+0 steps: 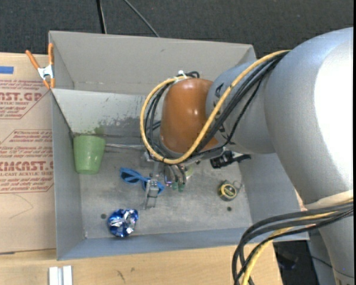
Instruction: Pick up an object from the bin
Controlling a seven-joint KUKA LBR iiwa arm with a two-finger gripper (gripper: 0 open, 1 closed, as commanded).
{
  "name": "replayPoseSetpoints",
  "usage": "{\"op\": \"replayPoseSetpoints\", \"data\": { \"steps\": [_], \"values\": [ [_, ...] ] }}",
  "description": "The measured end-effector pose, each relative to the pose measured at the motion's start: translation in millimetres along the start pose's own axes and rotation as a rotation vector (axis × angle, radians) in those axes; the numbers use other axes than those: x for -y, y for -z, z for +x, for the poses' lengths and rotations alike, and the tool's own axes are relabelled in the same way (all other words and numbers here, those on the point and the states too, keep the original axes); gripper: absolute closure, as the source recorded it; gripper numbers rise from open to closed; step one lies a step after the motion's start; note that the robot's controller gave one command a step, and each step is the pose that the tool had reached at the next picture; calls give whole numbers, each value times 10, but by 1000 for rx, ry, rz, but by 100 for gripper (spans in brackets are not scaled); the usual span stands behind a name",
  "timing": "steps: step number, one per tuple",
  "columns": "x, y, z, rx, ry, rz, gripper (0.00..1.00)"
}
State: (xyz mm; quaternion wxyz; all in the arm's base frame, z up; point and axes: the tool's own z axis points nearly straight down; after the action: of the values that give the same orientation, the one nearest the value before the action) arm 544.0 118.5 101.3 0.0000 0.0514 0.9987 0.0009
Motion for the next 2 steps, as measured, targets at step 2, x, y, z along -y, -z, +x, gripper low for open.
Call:
{"op": "replayPoseSetpoints", "data": {
  "steps": [2],
  "values": [
    [-7, -333, 38, -3, -322, 2, 0]
  ]
}}
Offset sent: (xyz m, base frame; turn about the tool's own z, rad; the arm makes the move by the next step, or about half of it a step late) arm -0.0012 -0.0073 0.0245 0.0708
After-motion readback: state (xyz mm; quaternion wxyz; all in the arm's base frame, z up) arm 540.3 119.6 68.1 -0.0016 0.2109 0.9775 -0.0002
